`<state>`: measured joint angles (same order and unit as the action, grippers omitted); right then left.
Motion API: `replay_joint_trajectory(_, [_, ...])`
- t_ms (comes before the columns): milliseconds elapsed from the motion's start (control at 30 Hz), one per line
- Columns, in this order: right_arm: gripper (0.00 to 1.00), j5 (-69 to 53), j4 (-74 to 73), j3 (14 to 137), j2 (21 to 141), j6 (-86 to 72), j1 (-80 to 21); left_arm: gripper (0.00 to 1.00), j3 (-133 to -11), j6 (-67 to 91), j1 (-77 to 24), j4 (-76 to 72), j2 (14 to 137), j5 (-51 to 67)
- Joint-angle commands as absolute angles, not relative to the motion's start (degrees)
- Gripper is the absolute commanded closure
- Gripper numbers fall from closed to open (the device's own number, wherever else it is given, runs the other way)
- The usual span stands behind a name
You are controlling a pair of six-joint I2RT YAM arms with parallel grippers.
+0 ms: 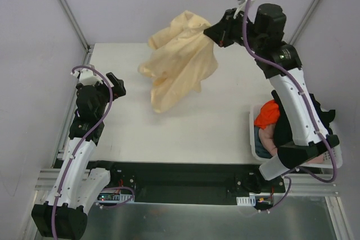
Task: Fold and stack the t-shirts
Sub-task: Move the tshirt to the center of the board, then flatten out the tshirt
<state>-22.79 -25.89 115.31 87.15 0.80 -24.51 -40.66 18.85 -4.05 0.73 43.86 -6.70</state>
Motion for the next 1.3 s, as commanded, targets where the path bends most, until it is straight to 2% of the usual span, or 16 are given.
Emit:
replay_joint_trajectory(0, [0.86, -13.82, -27.40, 112.17, 89.38, 4.56, -24.87, 0.01, -42.71, 18.98, -3.87, -0.26, 43.15, -8.53])
replay_joint_trajectory(33, [0.76, -11.19, -28.64, 109.89, 89.56, 6.14, -24.79, 0.01, -42.71, 18.98, -3.87, -0.26, 43.24, -8.53])
replay_joint_trajectory(67, [0.63, -3.51, -30.04, 106.47, 90.00, 9.98, -24.87, 0.01, -42.80, 19.07, -3.87, -0.26, 43.16, -8.44])
replay_joint_trajectory(133, [0.45, 7.42, -36.01, 104.25, 92.45, 12.21, -24.61, 0.01, -42.89, 19.25, -3.87, -0.26, 43.42, -8.00])
replay_joint_trajectory(167, [0.26, 14.17, -38.04, 102.67, 93.16, 13.61, -24.52, 0.01, -42.98, 19.34, -3.87, -0.26, 43.50, -7.91])
replay_joint_trajectory(200, [0.22, 16.06, -40.32, 101.53, 93.86, 13.88, -24.43, 0.01, -42.98, 19.42, -3.87, -0.26, 43.68, -7.21])
replay_joint_trajectory(233, [0.05, 16.61, -40.52, 100.03, 93.52, 13.63, -24.43, 0.01, -43.15, 19.51, -3.87, -0.26, 44.12, -6.86])
replay_joint_trajectory(267, [0.03, 15.57, -40.00, 95.76, 92.73, 13.10, -24.52, 0.01, -43.24, 19.77, -3.87, -0.26, 44.38, -6.33])
replay_joint_trajectory(367, [0.04, 8.11, -32.38, 88.97, 86.94, 11.17, -25.48, 0.01, -43.94, 20.56, -3.87, 1.14, 45.96, -5.28])
replay_joint_trajectory(533, [0.04, -3.30, -21.02, 71.30, 78.06, 5.81, -33.73, 0.01, -46.31, 23.19, -3.87, 3.77, 48.34, -1.42])
replay_joint_trajectory(733, [0.03, -0.79, -15.21, 59.88, 77.69, 0.97, -49.20, 0.01, -44.75, 28.02, -3.87, 10.36, 48.78, 1.41])
replay_joint_trajectory(867, [0.04, -2.29, -17.65, 57.57, 79.36, 2.81, -59.11, 0.01, -41.84, 31.11, -3.87, 13.88, 48.87, 1.93])
replay_joint_trajectory(1067, [0.01, -6.41, -13.01, 55.71, 84.45, 5.79, -70.47, 0.01, -41.13, 35.41, -3.87, 18.37, 51.23, 1.32])
replay_joint_trajectory(1267, [0.13, -6.77, -13.27, 59.67, 93.68, 5.36, -71.71, 0.01, -42.71, 36.56, -3.87, 20.48, 57.64, 2.64])
